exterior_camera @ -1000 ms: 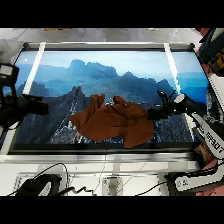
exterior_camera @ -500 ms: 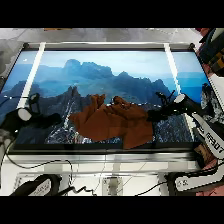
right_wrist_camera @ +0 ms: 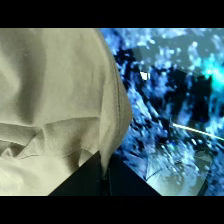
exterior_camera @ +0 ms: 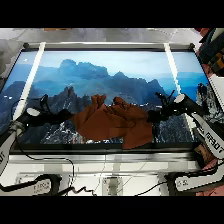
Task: Fold the clothes and pants, and hang the long-sleeved shirts on hangers.
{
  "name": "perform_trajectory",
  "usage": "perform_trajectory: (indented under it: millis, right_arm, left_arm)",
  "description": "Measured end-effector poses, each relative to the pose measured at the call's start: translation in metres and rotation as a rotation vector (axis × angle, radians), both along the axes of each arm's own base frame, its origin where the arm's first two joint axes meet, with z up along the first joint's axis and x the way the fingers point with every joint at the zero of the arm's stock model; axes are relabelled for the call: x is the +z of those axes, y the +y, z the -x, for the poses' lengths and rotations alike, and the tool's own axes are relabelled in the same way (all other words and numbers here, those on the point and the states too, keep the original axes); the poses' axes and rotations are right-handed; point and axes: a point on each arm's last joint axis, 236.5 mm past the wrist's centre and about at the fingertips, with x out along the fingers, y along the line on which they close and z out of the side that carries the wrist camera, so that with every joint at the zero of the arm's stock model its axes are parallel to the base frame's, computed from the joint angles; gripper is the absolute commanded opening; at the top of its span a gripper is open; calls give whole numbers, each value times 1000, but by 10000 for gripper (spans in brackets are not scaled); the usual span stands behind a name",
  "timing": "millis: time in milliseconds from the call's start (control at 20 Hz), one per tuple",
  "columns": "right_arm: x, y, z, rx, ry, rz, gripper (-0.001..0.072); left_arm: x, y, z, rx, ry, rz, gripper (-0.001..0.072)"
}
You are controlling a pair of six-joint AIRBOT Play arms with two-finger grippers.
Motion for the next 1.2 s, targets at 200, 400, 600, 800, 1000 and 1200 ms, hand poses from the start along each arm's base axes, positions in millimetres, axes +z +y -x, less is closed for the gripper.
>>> perform_trajectory:
  millis: [200, 400, 600, 800, 1000, 1200]
  right_arm:
    - [0, 0, 1, 1, 2, -1, 16]
    - [2, 1, 3, 9, 12, -7, 16]
    - [26, 2, -9, 28, -35, -13, 15]
    - [91, -5, -40, 53, -216, 23, 16]
    - [198, -17, -65, 46, -506, 103, 16]
    - [340, -24, -59, -35, -889, 158, 15]
  left_arm:
    - [-4, -8, -8, 4, -27, -2, 150]
    - [-3, -19, -17, -12, -65, -23, 16]
    - [35, -17, -51, -52, -202, -71, 14]
    - [161, 6, -103, -46, -511, -148, 15]
    - [323, 55, -97, 47, -849, -281, 15]
    - [463, 90, -29, 193, -1163, -424, 15]
